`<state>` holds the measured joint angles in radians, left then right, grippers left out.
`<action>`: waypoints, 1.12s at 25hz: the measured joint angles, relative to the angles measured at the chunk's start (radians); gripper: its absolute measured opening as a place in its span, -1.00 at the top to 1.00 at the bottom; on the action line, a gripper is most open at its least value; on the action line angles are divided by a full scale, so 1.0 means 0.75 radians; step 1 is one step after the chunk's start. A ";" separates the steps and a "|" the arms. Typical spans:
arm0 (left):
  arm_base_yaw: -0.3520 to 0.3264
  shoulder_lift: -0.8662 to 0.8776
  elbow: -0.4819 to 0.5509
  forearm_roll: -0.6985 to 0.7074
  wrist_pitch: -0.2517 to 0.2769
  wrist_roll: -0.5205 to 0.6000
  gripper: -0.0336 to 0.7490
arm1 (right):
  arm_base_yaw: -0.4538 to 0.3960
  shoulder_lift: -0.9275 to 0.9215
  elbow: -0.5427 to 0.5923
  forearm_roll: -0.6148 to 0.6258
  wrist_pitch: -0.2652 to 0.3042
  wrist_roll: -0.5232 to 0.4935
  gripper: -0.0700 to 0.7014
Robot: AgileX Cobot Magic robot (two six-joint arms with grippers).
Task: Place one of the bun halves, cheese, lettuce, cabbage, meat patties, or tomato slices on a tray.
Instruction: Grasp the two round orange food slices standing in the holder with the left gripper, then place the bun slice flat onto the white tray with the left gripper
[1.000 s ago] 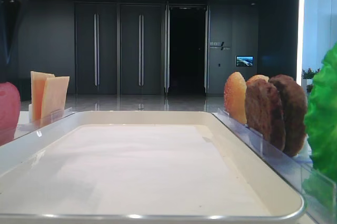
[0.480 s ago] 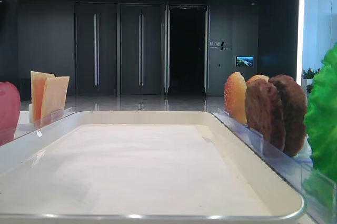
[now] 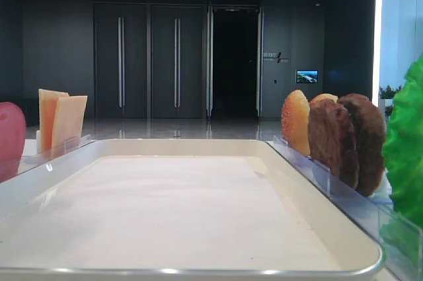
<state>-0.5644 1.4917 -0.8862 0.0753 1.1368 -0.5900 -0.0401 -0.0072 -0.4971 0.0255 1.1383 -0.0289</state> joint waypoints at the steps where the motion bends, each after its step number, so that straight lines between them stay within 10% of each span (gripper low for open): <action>1: 0.000 0.000 0.000 0.002 0.001 0.002 0.55 | 0.000 0.000 0.000 0.000 0.000 0.000 -0.43; 15: 0.000 -0.142 -0.256 -0.048 0.064 0.046 0.55 | 0.000 0.000 0.000 0.000 0.000 0.000 -0.43; 28: 0.000 -0.243 -0.049 -1.045 -0.583 0.939 0.56 | 0.000 0.000 0.000 0.000 0.000 0.000 -0.43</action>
<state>-0.5644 1.3095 -0.9228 -0.7083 0.6993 0.1145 -0.0401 -0.0072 -0.4971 0.0255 1.1383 -0.0289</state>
